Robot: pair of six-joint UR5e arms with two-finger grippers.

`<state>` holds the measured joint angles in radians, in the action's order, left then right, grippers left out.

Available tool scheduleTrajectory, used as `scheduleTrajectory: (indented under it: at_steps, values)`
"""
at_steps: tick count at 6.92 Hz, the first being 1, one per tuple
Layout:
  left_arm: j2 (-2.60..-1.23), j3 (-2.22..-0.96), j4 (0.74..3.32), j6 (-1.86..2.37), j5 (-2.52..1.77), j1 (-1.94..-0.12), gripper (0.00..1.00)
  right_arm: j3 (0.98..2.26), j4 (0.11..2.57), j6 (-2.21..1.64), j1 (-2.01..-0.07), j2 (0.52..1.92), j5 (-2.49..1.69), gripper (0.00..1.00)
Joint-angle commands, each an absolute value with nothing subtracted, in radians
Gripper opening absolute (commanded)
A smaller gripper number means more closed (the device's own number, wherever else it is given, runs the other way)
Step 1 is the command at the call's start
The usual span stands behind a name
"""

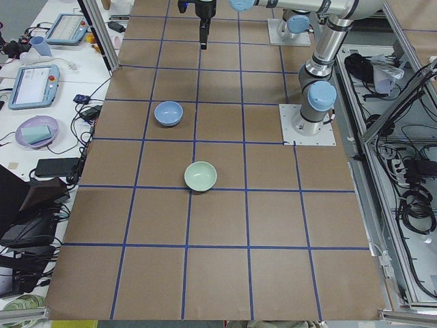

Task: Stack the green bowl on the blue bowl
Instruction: 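Move the left gripper away from the blue bowl toward the green bowl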

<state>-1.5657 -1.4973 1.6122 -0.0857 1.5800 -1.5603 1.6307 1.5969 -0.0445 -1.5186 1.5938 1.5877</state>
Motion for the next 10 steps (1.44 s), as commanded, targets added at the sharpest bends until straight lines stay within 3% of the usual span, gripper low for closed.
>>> scheduleTrajectory:
  at_steps: [1,4,10]
  values:
    - [-1.565,-1.502,1.612,-0.086,1.58,-1.56,1.0,1.631,1.597,-0.044,-1.519,1.594,1.588,1.0]
    - [-1.574,-1.502,1.611,-0.121,1.583,-1.548,1.0,1.631,1.597,-0.044,-1.519,1.594,1.588,1.0]
    - [-1.687,-1.551,1.547,-0.475,1.566,-1.111,1.0,1.631,1.597,-0.044,-1.519,1.594,1.588,1.0]
